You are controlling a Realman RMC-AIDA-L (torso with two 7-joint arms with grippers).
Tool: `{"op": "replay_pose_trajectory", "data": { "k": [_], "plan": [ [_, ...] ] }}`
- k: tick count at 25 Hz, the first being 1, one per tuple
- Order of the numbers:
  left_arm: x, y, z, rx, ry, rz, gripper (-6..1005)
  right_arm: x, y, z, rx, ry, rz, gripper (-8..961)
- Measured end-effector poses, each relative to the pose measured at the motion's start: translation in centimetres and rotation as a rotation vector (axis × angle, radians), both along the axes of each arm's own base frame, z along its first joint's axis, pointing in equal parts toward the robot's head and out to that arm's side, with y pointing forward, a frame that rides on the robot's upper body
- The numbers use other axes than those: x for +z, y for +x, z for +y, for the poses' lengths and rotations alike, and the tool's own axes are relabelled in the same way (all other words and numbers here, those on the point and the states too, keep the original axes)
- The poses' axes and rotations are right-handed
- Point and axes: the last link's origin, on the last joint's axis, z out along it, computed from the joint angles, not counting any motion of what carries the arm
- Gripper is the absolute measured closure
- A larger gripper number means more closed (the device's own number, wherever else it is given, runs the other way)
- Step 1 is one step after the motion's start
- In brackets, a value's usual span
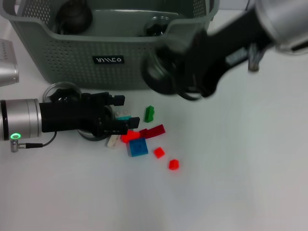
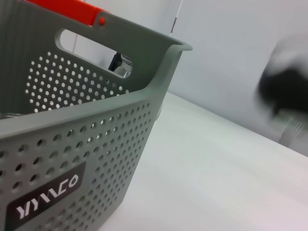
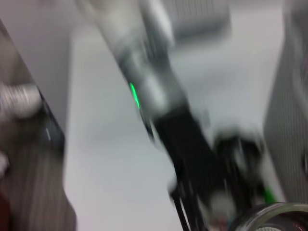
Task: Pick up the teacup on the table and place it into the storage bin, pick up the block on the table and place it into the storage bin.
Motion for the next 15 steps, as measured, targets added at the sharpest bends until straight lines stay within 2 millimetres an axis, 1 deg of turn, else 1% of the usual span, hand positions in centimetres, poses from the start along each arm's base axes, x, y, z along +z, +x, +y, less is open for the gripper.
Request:
{"op": "replay_pose_trajectory", "data": {
  "k": [2, 4, 5, 7, 8, 9, 10, 11, 12, 14, 15],
  "plan": [
    [0.0, 0.0, 0.0, -0.001, -0.001, -0.001, 141, 1.7, -1.9, -0.1, 0.021, -0.003, 0.112, 859],
    [0.0, 0.0, 0.0, -0.002, -0.001, -0.002, 141, 3.5, -3.6, 0.4, 0.036, 0.009, 0.211, 855],
    [-0.1, 0.0, 0.0, -0.001, -0.001, -0.002, 141, 4.4, -4.4, 0.9, 0.042, 0.031, 0.254, 853],
    [0.0, 0.1, 0.0, -0.002, 0.001, -0.002, 140, 5.7, -5.7, 2.1, 0.044, 0.071, 0.309, 850],
    [0.0, 0.1, 0.1, -0.004, 0.001, -0.002, 140, 6.0, -6.2, 3.1, 0.033, 0.094, 0.321, 848],
    [0.0, 0.1, 0.1, -0.004, 0.001, -0.002, 140, 6.2, -6.6, 3.9, 0.025, 0.119, 0.33, 846],
    [0.0, 0.2, 0.1, -0.005, 0.001, -0.002, 140, 6.0, -7.3, 6.3, -0.001, 0.179, 0.321, 844],
    [0.0, 0.2, 0.1, -0.006, 0.001, -0.002, 140, 5.6, -7.5, 7.5, -0.012, 0.206, 0.305, 842],
    [0.0, 0.2, 0.1, -0.007, 0.001, -0.001, 140, 5.6, -7.5, 7.5, -0.012, 0.206, 0.305, 841],
    [-0.1, 0.2, 0.2, -0.009, -0.001, 0.0, 140, 4.5, -7.9, 9.6, -0.002, 0.251, 0.264, 837],
    [-0.1, 0.3, 0.2, -0.012, -0.001, 0.0, 140, 3.9, -7.8, 10.4, 0.006, 0.264, 0.24, 835]
  ]
}}
